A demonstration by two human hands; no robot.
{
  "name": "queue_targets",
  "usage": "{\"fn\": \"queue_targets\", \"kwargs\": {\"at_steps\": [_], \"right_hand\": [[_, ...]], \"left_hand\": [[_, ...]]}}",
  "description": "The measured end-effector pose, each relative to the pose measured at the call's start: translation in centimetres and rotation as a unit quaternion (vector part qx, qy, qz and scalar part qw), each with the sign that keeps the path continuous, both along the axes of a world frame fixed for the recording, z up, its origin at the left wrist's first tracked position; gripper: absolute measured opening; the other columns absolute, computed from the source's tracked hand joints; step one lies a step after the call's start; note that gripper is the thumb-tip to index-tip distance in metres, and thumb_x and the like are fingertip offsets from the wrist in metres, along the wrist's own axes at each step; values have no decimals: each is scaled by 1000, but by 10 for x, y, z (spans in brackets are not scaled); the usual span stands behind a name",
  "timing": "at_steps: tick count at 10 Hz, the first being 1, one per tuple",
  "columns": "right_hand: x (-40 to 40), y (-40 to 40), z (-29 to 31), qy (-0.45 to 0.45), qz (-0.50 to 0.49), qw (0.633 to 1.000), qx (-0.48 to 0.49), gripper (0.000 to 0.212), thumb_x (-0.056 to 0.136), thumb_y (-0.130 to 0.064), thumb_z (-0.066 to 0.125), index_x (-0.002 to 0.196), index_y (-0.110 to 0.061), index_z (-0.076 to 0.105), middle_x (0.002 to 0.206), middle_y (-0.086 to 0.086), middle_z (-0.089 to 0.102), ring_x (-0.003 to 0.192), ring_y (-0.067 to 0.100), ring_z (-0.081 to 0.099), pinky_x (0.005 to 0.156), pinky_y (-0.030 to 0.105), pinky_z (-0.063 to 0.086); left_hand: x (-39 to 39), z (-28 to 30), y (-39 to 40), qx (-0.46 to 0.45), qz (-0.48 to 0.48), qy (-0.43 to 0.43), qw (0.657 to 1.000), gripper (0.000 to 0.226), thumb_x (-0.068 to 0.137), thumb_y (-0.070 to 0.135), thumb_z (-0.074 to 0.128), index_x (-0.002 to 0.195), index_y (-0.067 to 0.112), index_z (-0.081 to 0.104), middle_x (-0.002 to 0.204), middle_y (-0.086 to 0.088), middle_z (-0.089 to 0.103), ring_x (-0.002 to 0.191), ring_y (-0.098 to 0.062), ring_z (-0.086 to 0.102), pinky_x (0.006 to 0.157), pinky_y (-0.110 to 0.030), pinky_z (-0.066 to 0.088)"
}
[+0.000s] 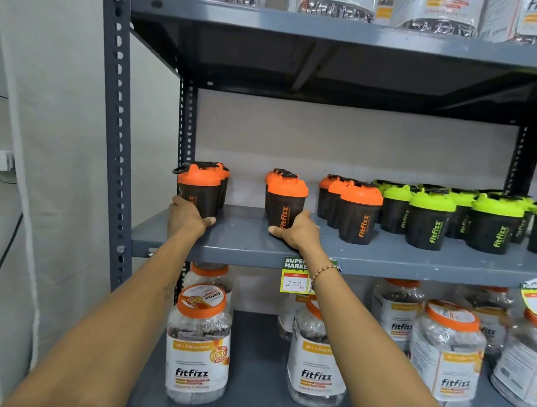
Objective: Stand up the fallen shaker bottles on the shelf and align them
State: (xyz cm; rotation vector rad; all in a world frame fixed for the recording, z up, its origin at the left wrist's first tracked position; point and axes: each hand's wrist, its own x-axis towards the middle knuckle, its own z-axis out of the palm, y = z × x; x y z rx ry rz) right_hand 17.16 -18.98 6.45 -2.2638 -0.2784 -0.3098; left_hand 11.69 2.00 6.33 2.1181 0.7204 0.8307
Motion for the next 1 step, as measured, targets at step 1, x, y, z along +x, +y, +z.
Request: {"fn": "queue_targets", "kwargs": {"at_steps": [1], "right_hand": [[-4,-1,2,-9,-4,1000,5,85,73,-44,77,131,0,33,135,19,50,128,36,46,102,45,42]], "left_hand": [[-4,2,-4,12,16,8,1000,92,70,33,82,135,-1,27,136,-22,38,124,-38,43,101,-46,40]]}}
